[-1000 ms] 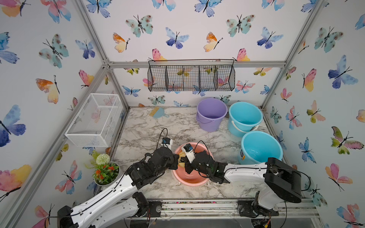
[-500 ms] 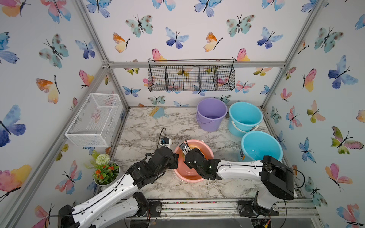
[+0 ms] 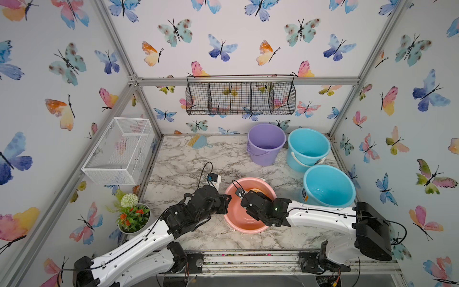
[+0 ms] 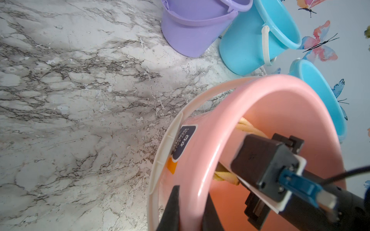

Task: Wipe the inside of the bucket with a cloth
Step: Wipe the dirt from the inside of the bucket.

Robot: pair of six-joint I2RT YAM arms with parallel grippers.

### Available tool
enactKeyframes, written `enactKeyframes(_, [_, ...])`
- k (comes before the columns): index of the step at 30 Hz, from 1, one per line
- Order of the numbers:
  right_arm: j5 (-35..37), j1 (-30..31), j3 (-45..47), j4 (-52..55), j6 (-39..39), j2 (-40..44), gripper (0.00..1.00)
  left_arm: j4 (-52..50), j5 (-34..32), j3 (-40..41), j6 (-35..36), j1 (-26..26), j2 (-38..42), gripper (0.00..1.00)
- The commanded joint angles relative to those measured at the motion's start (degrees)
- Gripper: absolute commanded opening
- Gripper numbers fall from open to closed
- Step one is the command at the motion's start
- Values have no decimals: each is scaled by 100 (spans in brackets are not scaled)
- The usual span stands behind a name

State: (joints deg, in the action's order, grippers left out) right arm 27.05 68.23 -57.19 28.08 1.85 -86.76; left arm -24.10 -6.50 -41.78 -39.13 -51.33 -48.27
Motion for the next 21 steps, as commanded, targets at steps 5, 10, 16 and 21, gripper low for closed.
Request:
enactKeyframes(5, [-1808,-93,-422,1860,291,-178,2,-193,-191,-50,199,43,84,0])
enactKeyframes(10, [-3325,-98,-708,1842,411,-420,2,-271,-246,-33,290,44,133,0])
enactKeyframes(16, [-5020,-104,-233,335,622,-251,2,-233,-237,27,258,43,194,0])
enactKeyframes(21, [-5468,-103,208,-1078,961,-335,2,-201,-185,82,238,37,213,0])
